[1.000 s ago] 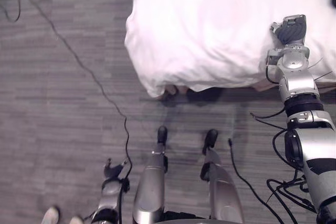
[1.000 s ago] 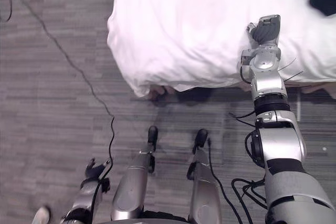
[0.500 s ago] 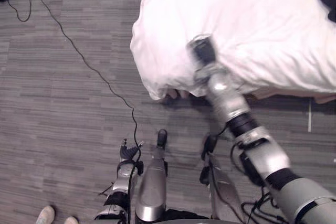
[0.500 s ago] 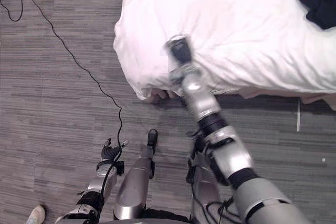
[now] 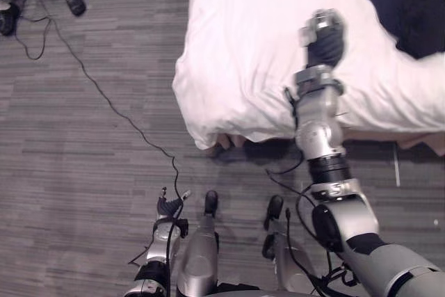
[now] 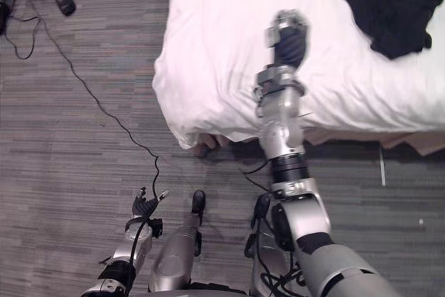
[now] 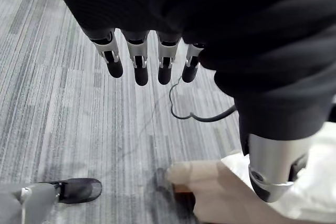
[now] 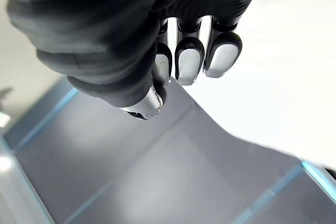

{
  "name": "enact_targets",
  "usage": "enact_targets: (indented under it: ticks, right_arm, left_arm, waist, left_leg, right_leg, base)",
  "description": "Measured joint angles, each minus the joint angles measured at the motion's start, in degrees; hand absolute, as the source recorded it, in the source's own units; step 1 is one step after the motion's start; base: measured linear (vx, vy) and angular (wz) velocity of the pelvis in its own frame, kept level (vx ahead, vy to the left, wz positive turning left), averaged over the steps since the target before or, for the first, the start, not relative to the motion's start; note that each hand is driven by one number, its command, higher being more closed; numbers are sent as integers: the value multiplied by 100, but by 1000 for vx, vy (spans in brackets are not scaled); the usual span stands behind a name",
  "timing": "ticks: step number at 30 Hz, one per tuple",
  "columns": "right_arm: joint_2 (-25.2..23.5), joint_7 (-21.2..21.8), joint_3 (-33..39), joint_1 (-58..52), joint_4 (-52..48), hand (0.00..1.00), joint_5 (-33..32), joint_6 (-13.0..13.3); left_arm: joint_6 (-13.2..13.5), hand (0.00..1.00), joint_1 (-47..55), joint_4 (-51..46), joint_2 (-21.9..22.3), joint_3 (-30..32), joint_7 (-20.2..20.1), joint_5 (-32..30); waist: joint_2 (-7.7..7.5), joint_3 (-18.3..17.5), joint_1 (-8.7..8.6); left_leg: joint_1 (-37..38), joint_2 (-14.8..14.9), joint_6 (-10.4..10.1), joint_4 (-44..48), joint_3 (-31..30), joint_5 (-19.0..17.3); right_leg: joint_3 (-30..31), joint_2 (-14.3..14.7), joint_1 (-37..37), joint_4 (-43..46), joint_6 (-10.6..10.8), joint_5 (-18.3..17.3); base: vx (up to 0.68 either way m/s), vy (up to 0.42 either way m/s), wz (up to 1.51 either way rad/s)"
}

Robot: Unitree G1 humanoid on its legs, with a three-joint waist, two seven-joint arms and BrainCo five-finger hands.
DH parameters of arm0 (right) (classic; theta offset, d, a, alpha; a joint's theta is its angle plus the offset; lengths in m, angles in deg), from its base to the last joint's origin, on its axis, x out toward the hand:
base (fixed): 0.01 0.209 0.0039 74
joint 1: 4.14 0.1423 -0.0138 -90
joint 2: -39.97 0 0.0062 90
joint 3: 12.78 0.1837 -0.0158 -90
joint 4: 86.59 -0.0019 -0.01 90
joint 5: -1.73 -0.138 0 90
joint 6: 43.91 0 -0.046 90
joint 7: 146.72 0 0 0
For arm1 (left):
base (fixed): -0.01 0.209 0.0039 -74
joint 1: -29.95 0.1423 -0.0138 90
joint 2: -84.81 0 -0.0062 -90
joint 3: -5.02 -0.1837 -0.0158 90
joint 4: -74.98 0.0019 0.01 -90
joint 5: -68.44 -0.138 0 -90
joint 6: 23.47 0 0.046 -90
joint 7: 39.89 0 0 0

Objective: Tidy the bed and pick cloth on bed and put in laundry

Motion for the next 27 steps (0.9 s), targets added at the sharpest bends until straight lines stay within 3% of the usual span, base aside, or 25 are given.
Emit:
enact_targets:
  ticks: [1,4,6,9,12,16,19,21,22,23,24,25,27]
  right_arm:
    - [162,-84,107,5,8,100,4,46]
    - [1005,-417,358,110,343,100,58,119]
    - [1476,-598,325,293,946,100,234,-11]
    - [1817,-647,218,421,1503,100,516,-180]
    - [2051,-610,107,420,1408,100,787,-410]
    - [2228,-500,-292,354,1783,100,1037,-878]
    - [2184,-478,-296,-93,2053,100,1230,-1081]
    - [1931,-474,97,-779,2319,100,1352,-1277]
    - [1378,-491,728,-1644,2556,100,1440,-1478]
    - [1263,-492,831,-1791,2577,100,1468,-1512]
    - [755,-492,1116,-2426,2628,100,1563,-1597]
    - [603,-479,1201,-2655,2640,0,1624,-1639]
    - [84,-338,1637,-3621,2726,0,1897,-1743]
  left_arm:
    - [17,0,-10,4,-3,-67,0,5]
    - [83,0,-117,27,26,-301,-8,61]
    - [104,0,-336,162,39,-375,-8,116]
    - [124,0,-562,171,122,-394,4,126]
    - [96,0,-696,-1,334,-275,7,231]
    - [118,0,-707,-458,505,-255,8,231]
    - [116,0,-707,-523,527,-42,12,230]
    - [83,0,-695,-507,530,120,14,229]
    - [18,0,-624,-496,530,194,6,221]
    - [7,0,-603,-496,532,197,5,221]
    - [-27,0,-459,-492,523,241,1,214]
    - [-46,0,-405,-475,514,252,-10,207]
    - [-62,0,-210,-380,403,285,-193,103]
  waist:
    - [33,14,-3]
    - [315,149,-37]
    - [502,230,7]
    - [606,266,55]
    - [606,266,10]
    - [584,272,-42]
    - [514,285,-118]
    - [433,338,-148]
    - [300,395,-191]
    - [277,399,-204]
    - [109,363,-290]
    - [44,333,-312]
    - [-181,122,-607]
  left_leg:
    - [-89,-7,-1,20,3,0]
    - [-551,-23,10,107,34,60]
    - [-955,-15,-9,187,93,96]
    - [-1496,-13,-8,371,248,98]
    - [-1862,14,49,791,449,-27]
    - [-2050,215,61,1564,634,-451]
    - [-2031,321,72,1704,713,-492]
    - [-1815,415,74,1701,808,-494]
    - [-1336,477,41,1620,873,-527]
    - [-1244,477,41,1592,883,-530]
    - [-748,448,42,1360,951,-528]
    - [-571,417,43,1248,959,-528]
    - [79,320,-1,780,867,-481]
  right_leg:
    - [17,-11,-111,35,10,-7]
    - [94,-26,-603,131,49,40]
    - [166,-20,-1074,246,12,85]
    - [336,-27,-1761,554,-4,98]
    - [461,-113,-2265,1138,-50,-120]
    - [517,-53,-2335,1545,-22,-404]
    - [465,-14,-2248,1569,-41,-470]
    - [367,-1,-1997,1567,-4,-540]
    - [266,8,-1498,1544,5,-632]
    - [250,8,-1401,1537,7,-654]
    - [219,-9,-986,1490,5,-734]
    - [219,-11,-840,1439,12,-756]
    - [116,-22,-148,1002,88,-721]
  base:
    - [-70,1,-9]
    - [-71,-7,-9]
    - [-82,-30,-12]
    - [-78,-41,-18]
    - [-52,-34,-8]
    - [-67,-44,-13]
    - [-19,-29,-4]
    - [43,-38,13]
    - [65,-28,13]
    - [128,-5,15]
    - [109,19,6]
    - [160,40,7]
    - [118,46,16]
